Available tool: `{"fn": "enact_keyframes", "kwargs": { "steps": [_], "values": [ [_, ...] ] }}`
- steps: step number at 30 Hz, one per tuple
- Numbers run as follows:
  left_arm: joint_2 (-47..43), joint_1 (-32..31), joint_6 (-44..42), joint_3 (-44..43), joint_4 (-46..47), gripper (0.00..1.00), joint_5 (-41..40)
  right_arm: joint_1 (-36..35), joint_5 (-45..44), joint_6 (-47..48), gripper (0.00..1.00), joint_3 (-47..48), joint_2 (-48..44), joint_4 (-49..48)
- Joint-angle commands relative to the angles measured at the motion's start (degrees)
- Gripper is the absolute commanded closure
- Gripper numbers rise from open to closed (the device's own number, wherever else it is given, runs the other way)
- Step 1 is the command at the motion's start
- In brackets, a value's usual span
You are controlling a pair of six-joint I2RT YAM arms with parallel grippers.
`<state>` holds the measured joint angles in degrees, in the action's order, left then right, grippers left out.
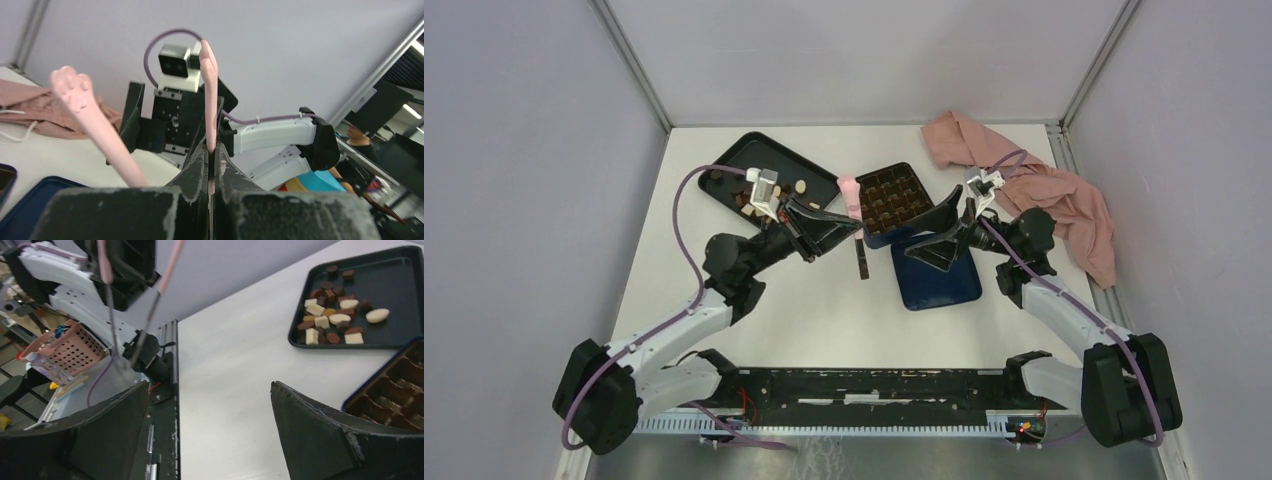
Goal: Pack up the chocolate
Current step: Pick up the clamp at the center of the board.
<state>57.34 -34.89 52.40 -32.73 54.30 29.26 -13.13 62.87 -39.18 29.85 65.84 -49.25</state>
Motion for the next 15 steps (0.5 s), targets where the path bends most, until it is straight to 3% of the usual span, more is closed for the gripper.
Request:
{"fn": "enact_keyframes", "kwargs": {
  "steps": [1,6,10,15],
  "values": [
    [6.88,-3.31,3.78,-2.46,14.56,0.98,6.47,-1.98,0.67,-12.23,0.02,0.63,-1.95,-12.55],
    [12.22,-5.5,0.85,-6.76,13.99,0.98,11.58,-2.96,0.54,-13.35,0.03,1.74,-1.54,-9.98],
    [15.24,-5.88,0.75,-8.66,15.8,0.98,15.04,-3.04,-0.32,-9.67,0.06,3.09,-0.01,-1.22],
    [18.51,-6.24,0.5,-9.26,17.54,0.98,16.85,-3.76,0.85,-16.92,0.09,1.8,0.3,-10.01]
  ]
}}
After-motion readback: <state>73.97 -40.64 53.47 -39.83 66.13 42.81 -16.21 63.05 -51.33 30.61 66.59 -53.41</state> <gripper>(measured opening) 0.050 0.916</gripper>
